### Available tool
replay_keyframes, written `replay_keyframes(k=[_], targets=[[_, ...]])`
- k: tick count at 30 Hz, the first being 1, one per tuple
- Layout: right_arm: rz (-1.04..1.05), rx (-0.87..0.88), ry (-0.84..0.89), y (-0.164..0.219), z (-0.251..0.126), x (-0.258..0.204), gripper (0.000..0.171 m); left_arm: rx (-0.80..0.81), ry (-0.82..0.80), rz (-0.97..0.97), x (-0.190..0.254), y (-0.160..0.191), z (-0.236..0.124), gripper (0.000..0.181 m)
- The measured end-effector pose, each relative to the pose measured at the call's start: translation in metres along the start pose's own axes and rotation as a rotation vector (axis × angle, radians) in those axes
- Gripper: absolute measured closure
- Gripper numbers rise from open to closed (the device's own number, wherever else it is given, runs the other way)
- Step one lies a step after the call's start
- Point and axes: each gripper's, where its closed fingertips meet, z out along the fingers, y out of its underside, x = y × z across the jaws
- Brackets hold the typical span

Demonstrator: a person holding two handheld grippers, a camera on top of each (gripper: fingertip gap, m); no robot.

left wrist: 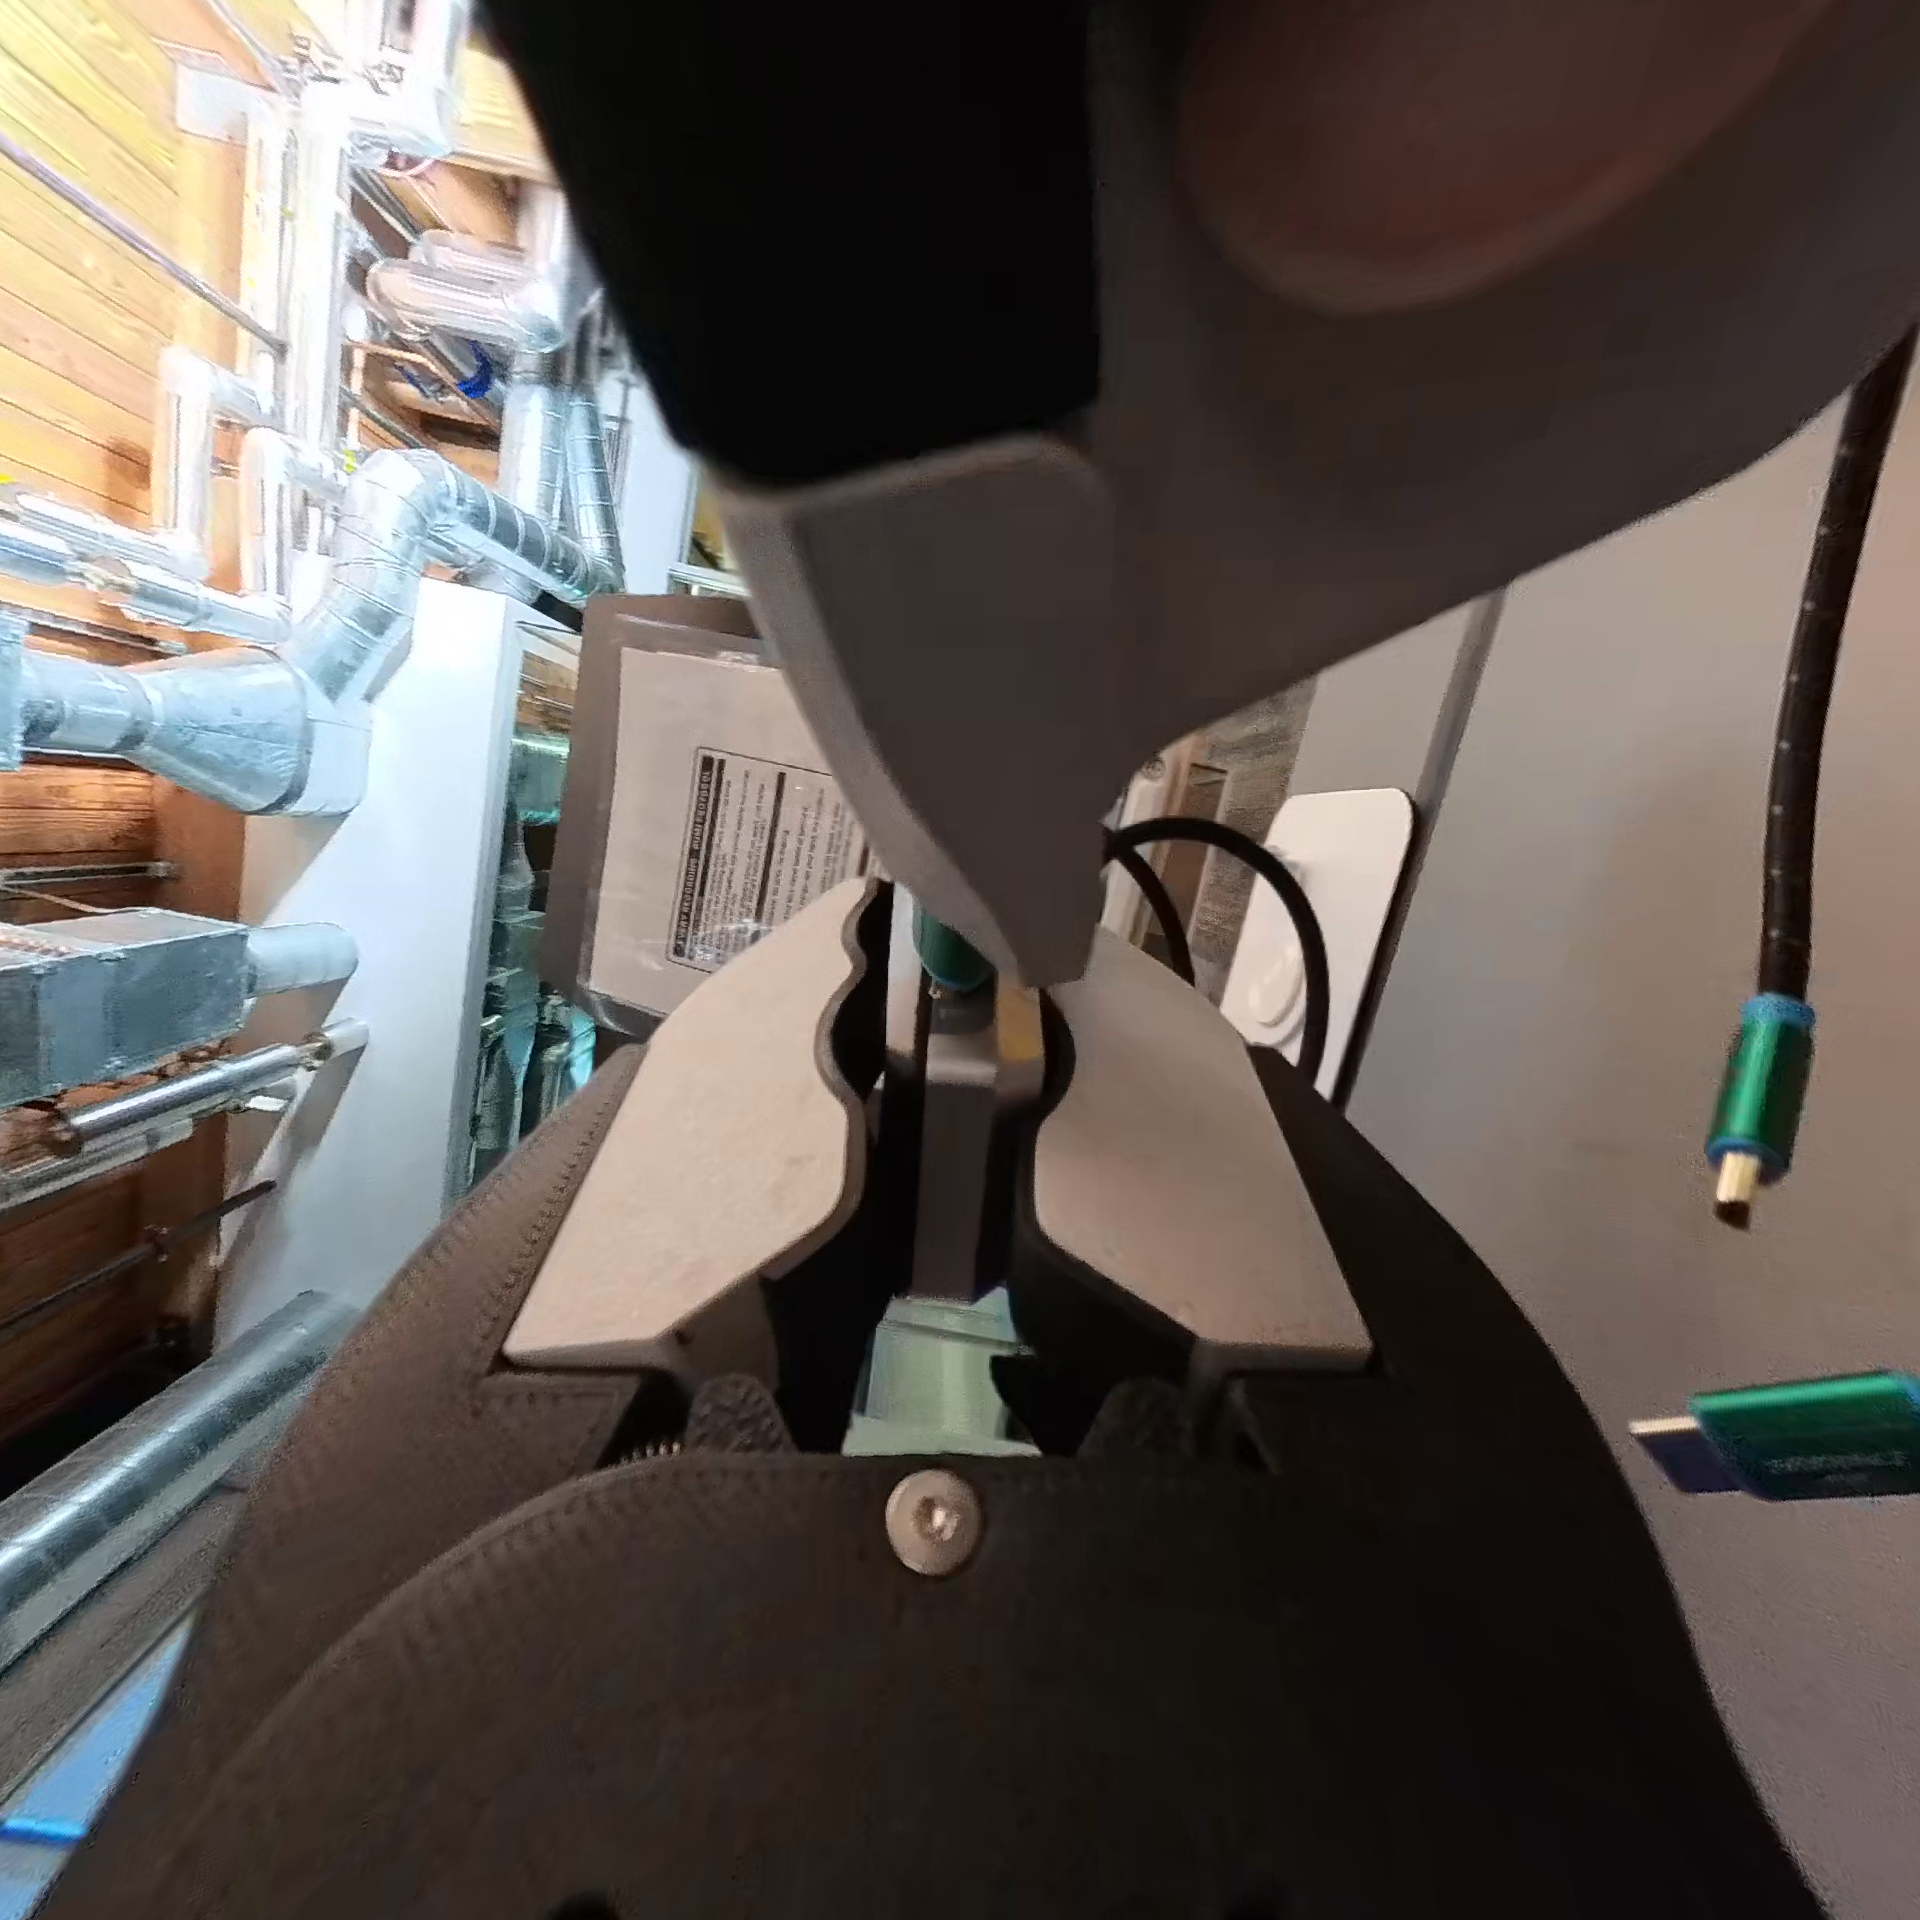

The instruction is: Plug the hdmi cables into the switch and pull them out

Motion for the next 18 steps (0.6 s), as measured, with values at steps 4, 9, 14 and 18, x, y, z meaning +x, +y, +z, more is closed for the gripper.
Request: replay_keyframes(k=[4, 9, 14, 18], targets=[[-0.143, -0.021, 0.057, 0.0001, -0.0008, 0.0003, 0.149, 0.010, -0.020, 0.010, 0.0012, -0.0018, -0.0006, 0.159], [-0.113, -0.022, 0.070, -0.0001, -0.0010, 0.0002, 0.149, 0.020, -0.048, -0.012, -0.0006, -0.0018, -0.0005, 0.155], [-0.085, -0.013, 0.052, -0.0012, -0.0029, -0.0003, 0.149, 0.062, -0.091, -0.009, -0.0045, -0.0025, -0.0013, 0.150], [-0.132, -0.024, 0.068, -0.0002, -0.0026, -0.0004, 0.149, 0.060, -0.057, -0.009, -0.0010, -0.0020, -0.0022, 0.158]])
